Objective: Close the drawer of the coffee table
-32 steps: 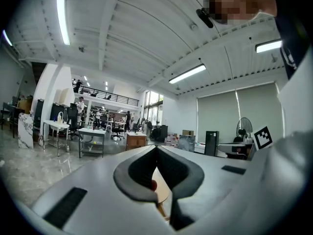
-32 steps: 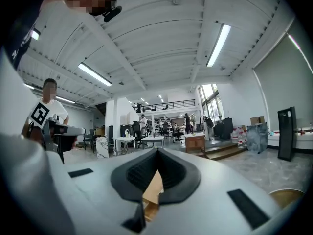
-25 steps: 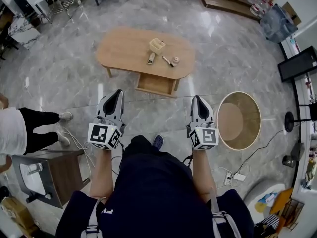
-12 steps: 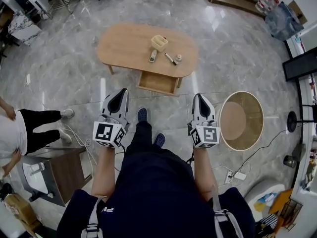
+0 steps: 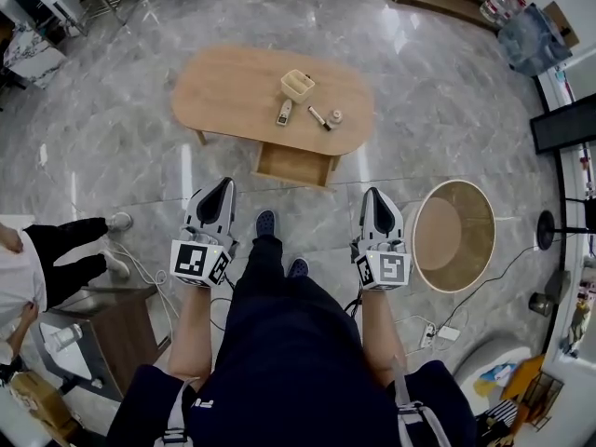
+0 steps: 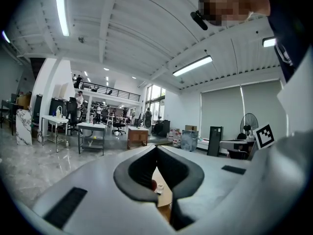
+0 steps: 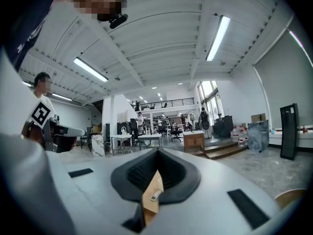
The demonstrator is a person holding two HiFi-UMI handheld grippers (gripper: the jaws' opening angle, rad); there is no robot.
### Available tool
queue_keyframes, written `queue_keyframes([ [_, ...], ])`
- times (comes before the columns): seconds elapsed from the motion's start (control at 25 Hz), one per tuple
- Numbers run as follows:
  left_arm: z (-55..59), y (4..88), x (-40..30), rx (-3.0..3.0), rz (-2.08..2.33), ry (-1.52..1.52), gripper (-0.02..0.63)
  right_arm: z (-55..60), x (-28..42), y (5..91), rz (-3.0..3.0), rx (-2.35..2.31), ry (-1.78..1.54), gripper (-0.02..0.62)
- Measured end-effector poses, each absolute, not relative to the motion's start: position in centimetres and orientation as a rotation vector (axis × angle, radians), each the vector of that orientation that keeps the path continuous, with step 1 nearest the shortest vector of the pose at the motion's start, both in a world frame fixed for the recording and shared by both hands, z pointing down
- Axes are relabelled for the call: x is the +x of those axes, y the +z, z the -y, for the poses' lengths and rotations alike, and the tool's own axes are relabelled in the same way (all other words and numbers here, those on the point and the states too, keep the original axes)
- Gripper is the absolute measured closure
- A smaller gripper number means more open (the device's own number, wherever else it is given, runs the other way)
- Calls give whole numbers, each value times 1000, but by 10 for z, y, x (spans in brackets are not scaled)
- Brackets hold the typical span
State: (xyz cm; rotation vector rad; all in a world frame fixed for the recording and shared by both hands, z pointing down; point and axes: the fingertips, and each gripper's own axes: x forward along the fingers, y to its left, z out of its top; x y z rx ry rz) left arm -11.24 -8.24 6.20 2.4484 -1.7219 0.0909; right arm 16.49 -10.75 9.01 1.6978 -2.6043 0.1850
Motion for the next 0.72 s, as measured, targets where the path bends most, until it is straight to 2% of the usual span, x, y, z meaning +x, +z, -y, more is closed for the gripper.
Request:
queue_keyframes([
  [0.52, 155, 146, -150, 2499, 1746, 57, 580, 166, 150, 171, 2544, 1755, 103, 571],
  [0.72, 176, 203, -164, 2503, 1737, 85, 580, 182, 146, 217, 2545, 1781, 81, 571],
])
